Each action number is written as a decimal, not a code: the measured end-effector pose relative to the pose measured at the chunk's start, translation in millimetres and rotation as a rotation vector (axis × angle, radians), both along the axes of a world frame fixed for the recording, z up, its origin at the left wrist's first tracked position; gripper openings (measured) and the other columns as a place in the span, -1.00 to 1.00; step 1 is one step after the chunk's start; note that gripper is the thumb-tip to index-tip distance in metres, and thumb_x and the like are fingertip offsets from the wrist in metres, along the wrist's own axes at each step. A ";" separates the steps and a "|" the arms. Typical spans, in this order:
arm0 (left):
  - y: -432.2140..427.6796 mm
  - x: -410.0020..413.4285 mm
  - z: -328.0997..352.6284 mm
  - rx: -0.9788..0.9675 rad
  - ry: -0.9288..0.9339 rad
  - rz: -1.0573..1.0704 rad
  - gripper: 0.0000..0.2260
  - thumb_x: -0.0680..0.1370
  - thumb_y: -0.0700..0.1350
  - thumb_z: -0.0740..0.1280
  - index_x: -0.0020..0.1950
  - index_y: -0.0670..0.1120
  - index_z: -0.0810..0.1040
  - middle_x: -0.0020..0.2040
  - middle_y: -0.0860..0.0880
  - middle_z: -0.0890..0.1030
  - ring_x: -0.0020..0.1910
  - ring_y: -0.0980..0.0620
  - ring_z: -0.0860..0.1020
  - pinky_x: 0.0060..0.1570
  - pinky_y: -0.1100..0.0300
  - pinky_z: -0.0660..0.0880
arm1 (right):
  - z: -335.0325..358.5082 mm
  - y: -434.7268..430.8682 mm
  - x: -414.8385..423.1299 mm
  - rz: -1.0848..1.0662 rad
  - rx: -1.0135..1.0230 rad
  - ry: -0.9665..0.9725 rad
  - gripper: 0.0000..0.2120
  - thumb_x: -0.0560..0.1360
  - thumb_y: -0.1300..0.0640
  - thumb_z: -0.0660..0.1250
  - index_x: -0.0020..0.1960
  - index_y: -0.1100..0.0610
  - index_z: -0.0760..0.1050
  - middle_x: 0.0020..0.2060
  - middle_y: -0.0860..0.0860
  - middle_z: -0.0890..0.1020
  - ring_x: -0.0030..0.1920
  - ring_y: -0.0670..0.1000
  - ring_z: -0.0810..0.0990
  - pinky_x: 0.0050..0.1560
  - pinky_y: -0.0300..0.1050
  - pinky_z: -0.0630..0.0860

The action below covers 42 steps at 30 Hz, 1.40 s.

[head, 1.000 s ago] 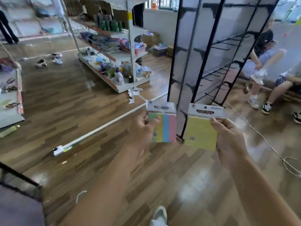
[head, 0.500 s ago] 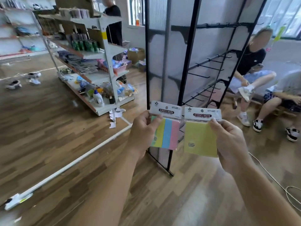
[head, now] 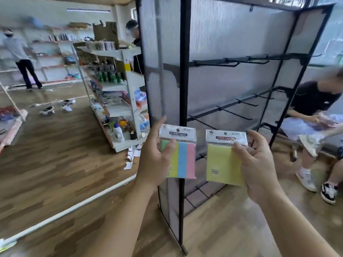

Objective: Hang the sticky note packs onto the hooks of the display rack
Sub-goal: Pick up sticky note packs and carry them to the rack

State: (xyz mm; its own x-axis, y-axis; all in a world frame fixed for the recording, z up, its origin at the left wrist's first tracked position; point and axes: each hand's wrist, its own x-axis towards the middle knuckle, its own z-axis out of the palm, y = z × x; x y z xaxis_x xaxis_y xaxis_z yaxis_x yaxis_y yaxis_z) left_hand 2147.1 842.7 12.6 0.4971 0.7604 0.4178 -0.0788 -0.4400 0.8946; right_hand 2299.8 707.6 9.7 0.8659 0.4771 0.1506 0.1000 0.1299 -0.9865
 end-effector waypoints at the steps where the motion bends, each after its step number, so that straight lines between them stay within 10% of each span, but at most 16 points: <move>1: -0.7 15.7 0.0 0.000 0.010 0.015 -0.64 0.58 -0.10 0.32 0.19 0.37 0.44 0.00 0.28 0.63 -0.07 0.19 0.60 -0.10 0.27 0.53 | 1.6 2.5 17.9 0.003 0.001 -0.026 -0.58 0.58 0.13 0.28 0.39 -0.07 0.28 -0.06 -0.01 0.63 -0.13 -0.04 0.57 -0.08 -0.01 0.49; 4: -3.6 56.9 2.3 0.010 0.047 0.044 -0.75 0.52 0.01 0.27 0.06 0.37 0.57 -0.08 0.04 0.68 -0.11 -0.15 0.62 -0.18 -0.09 0.56 | 8.2 10.0 62.3 0.026 0.053 -0.047 -0.58 0.58 0.17 0.27 0.37 -0.09 0.26 -0.11 -0.01 0.64 -0.18 -0.04 0.57 -0.16 -0.07 0.49; 8: 5.0 108.5 11.4 0.051 0.040 0.072 -0.77 0.54 0.03 0.26 0.12 0.30 0.58 -0.02 0.17 0.69 -0.10 0.00 0.65 -0.15 -0.11 0.60 | 15.6 26.7 118.8 0.069 0.073 -0.120 -0.73 0.57 0.22 0.26 0.16 -0.12 0.45 -0.17 0.00 0.63 -0.22 -0.02 0.54 -0.16 -0.01 0.48; 15: 29.3 192.8 40.6 0.205 -0.066 0.075 -0.72 0.62 -0.21 0.29 0.14 0.18 0.57 -0.37 0.19 0.52 -0.28 0.05 0.44 -0.39 0.52 0.34 | 38.0 67.4 208.3 0.091 0.122 -0.254 -0.64 0.53 0.40 0.21 -0.08 -0.04 0.58 -0.20 -0.07 0.64 -0.28 -0.19 0.55 -0.25 -0.33 0.44; 19: 38.8 229.2 54.7 0.273 -0.141 0.092 -0.76 0.55 -0.09 0.29 0.15 0.16 0.60 -0.26 0.18 0.57 -0.31 0.36 0.53 -0.32 0.52 0.35 | 54.5 79.1 247.2 0.118 0.190 -0.283 -0.61 0.53 0.41 0.18 -0.03 -0.04 0.59 -0.21 -0.12 0.66 -0.27 -0.22 0.58 -0.28 -0.40 0.46; 26: 41.7 270.8 70.2 0.335 -0.092 0.148 -0.74 0.55 -0.05 0.29 0.17 0.25 0.55 0.08 0.17 0.64 0.10 0.17 0.61 -0.04 0.30 0.56 | 75.5 100.7 290.0 0.206 0.315 -0.374 -0.60 0.51 0.42 0.18 -0.02 -0.01 0.65 -0.12 -0.05 0.71 -0.13 -0.03 0.66 -0.18 -0.11 0.59; 32: 39.1 296.3 77.4 0.444 -0.034 0.357 -0.73 0.56 -0.04 0.27 0.19 0.29 0.51 0.15 0.31 0.56 0.16 0.29 0.53 0.15 0.38 0.44 | 79.7 117.2 323.2 0.261 0.382 -0.438 -0.63 0.48 0.40 0.17 -0.01 0.05 0.66 -0.16 -0.16 0.69 -0.17 -0.21 0.62 -0.23 -0.38 0.48; 42: 37.3 315.9 71.3 0.410 0.065 0.635 -0.71 0.54 -0.02 0.25 0.13 0.38 0.43 0.05 0.50 0.52 0.08 0.43 0.51 -0.06 0.56 0.40 | 81.4 121.3 366.8 0.162 0.551 -0.495 -0.66 0.49 0.33 0.21 0.04 -0.07 0.55 -0.12 -0.14 0.61 -0.12 -0.29 0.57 -0.13 -0.47 0.42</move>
State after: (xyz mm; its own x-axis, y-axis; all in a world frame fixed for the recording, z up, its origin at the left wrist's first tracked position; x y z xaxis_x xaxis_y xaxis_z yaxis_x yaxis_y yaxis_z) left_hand 2462.9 880.0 83.9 0.0493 0.6989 0.7135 0.3480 -0.6816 0.6437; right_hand 2666.6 828.9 91.1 0.5606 0.3357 0.7570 0.4520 0.6418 -0.6194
